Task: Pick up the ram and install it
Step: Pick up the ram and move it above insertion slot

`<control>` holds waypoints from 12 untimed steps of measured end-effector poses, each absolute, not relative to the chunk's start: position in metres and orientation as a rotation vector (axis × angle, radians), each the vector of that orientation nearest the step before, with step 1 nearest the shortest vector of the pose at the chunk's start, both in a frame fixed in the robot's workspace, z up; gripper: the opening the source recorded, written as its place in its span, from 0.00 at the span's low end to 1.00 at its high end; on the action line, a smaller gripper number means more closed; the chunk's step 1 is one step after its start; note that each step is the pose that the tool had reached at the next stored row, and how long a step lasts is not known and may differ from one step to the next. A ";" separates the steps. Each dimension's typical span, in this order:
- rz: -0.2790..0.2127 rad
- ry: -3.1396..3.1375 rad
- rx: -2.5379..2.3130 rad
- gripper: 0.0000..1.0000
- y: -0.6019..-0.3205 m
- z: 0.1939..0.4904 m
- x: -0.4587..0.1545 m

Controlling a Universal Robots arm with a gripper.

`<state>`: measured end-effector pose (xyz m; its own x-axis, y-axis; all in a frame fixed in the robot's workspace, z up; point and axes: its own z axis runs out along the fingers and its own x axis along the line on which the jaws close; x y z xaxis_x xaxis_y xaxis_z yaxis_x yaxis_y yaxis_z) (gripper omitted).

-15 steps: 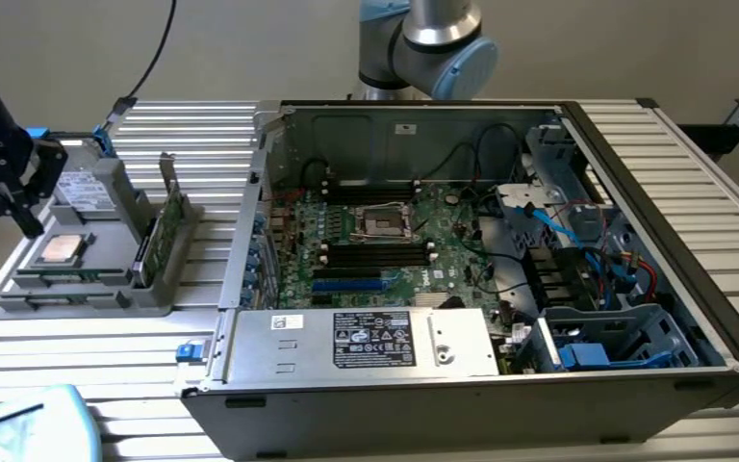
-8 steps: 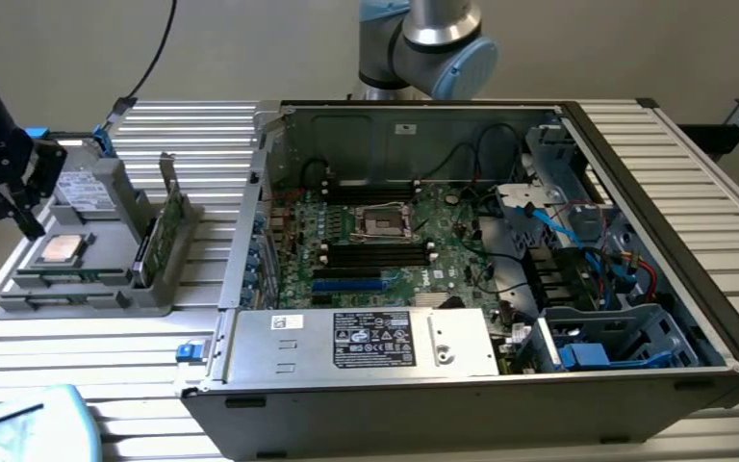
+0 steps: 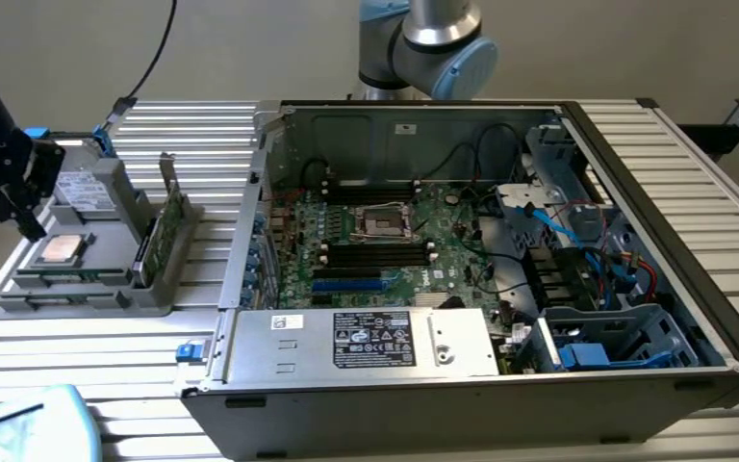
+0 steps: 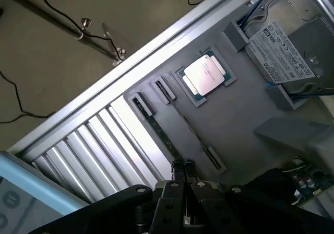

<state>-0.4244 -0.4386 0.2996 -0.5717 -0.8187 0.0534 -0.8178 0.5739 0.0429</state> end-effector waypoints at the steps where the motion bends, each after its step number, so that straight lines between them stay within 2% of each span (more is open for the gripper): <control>1: -0.020 -2.713 1.445 0.10 -0.439 0.299 -0.424; 12: -0.009 -2.555 1.708 0.10 -0.439 0.297 -0.424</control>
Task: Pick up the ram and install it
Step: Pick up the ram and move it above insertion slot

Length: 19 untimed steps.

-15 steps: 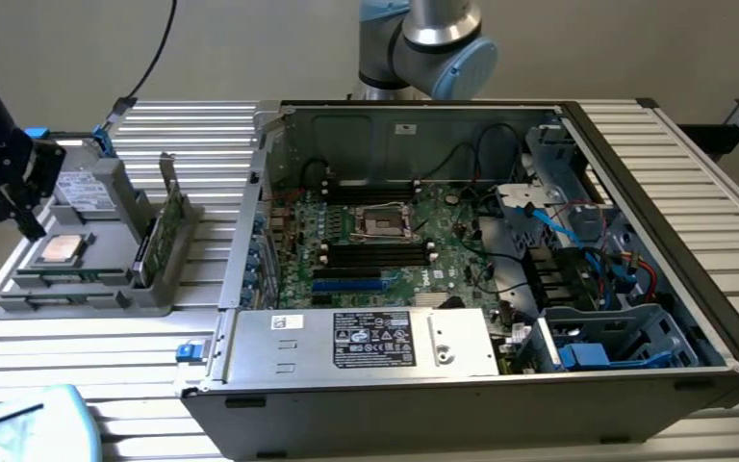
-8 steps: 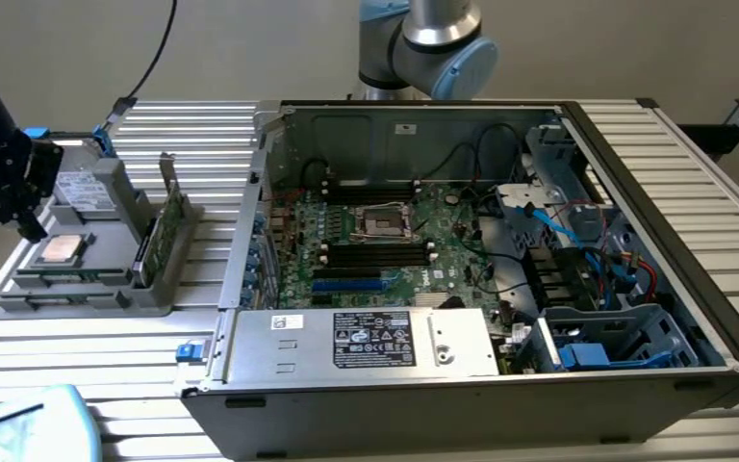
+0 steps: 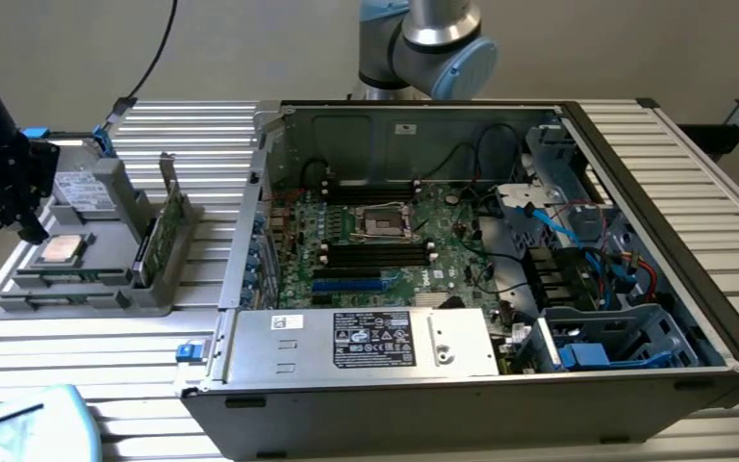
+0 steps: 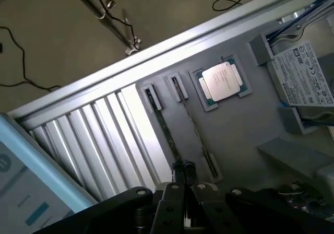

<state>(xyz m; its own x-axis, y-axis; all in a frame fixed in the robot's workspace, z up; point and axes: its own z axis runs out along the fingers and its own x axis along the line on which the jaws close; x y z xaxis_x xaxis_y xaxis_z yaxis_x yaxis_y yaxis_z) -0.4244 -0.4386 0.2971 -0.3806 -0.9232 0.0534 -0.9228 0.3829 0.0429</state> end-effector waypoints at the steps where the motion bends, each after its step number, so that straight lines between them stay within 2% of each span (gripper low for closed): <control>1: -0.008 -2.539 1.731 0.10 -0.439 0.297 -0.424; 19: 0.008 -2.223 2.122 0.10 -0.439 0.293 -0.424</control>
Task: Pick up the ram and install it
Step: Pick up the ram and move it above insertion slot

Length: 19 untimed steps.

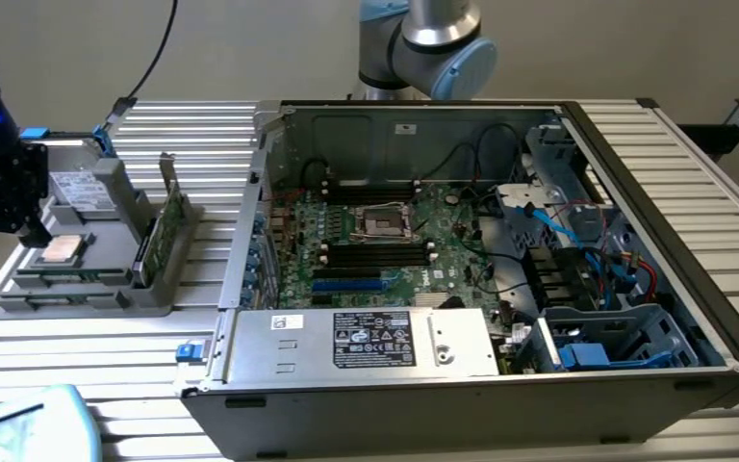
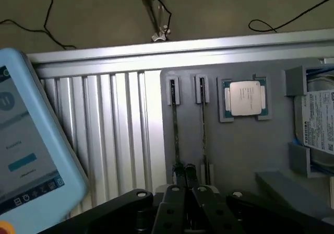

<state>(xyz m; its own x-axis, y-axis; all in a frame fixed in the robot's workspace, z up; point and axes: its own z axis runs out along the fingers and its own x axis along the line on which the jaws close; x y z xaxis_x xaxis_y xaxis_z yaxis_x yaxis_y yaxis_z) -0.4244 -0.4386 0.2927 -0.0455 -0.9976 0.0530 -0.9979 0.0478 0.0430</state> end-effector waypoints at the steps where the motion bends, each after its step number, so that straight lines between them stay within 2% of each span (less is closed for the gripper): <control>1: 0.009 -2.204 2.143 0.10 -0.439 0.292 -0.424; 15: 0.005 -2.088 2.264 0.10 -0.438 0.291 -0.424; 16: 0.005 -2.088 2.264 0.11 -0.438 0.291 -0.424; 17: 0.005 -2.088 2.264 0.18 -0.438 0.291 -0.424; 19: 0.005 -2.088 2.264 0.18 -0.438 0.291 -0.424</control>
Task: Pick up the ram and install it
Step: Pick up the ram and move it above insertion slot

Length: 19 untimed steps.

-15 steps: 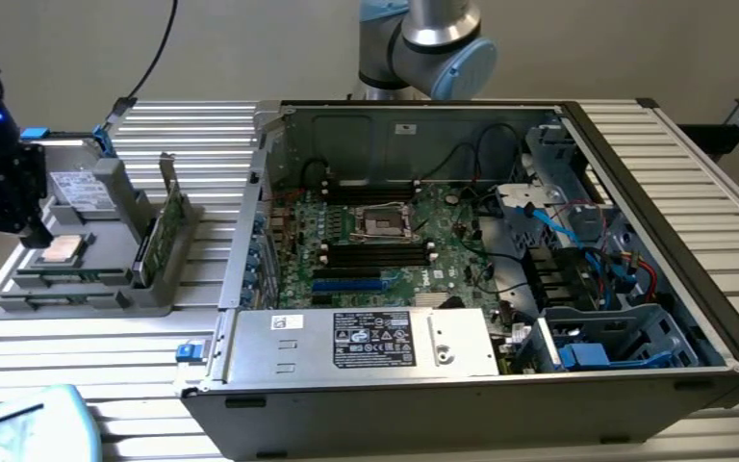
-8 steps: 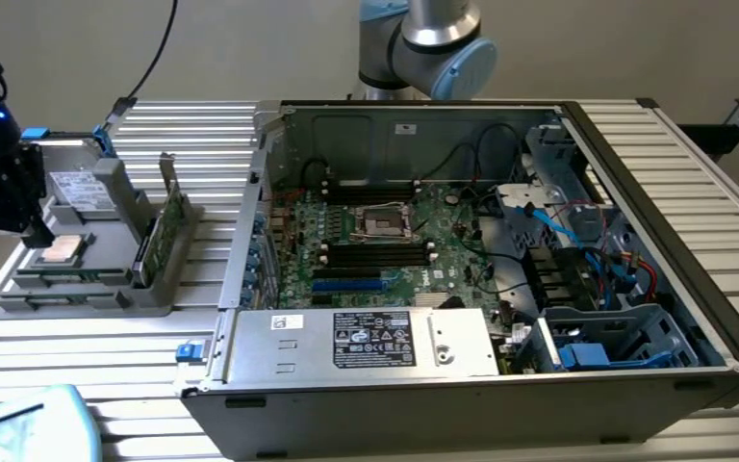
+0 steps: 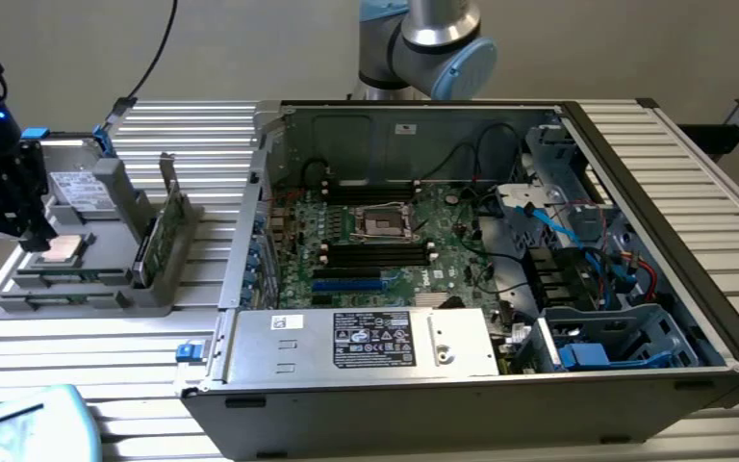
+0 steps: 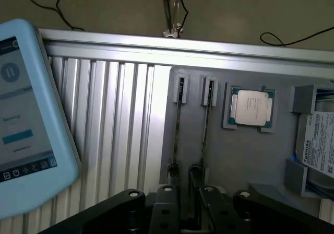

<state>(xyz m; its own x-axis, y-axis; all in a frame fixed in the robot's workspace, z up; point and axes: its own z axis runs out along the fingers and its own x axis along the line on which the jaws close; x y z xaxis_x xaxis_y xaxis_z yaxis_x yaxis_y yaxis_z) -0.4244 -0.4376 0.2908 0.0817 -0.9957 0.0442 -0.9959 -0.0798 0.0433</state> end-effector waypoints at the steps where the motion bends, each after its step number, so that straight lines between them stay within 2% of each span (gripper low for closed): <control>1: 0.005 -2.088 2.264 0.25 -0.438 0.291 -0.424; 7: 0.005 -2.088 2.264 0.25 -0.438 0.289 -0.425; 19: 0.005 -2.085 2.267 0.25 -0.438 0.268 -0.429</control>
